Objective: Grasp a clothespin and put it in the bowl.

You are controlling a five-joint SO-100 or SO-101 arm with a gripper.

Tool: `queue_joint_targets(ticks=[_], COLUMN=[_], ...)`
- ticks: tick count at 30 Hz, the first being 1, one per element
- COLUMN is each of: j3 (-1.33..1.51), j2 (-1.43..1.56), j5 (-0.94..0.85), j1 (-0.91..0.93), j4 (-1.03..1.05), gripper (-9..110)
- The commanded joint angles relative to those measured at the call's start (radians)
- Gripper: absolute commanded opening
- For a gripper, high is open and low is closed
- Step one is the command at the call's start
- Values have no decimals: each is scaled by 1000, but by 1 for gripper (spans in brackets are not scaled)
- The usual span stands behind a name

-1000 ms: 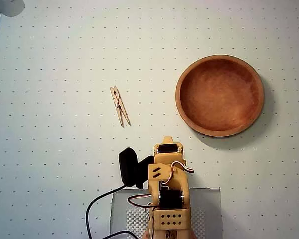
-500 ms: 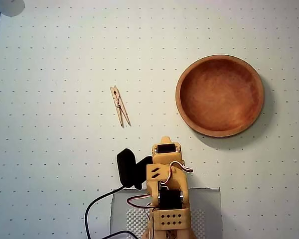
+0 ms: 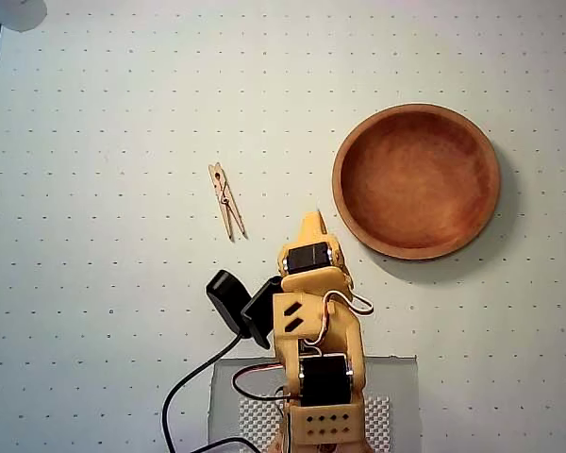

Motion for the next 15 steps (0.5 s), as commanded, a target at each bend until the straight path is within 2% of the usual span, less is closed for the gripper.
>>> queue_joint_targets(ticks=[1, 10, 15], j3=[-296, -681, -833], j2=[-242, -611, -784], j5=[-9, -193, -400], j1=[6, 8, -15], j4=[0, 15, 133], gripper=[-3, -3, -3])
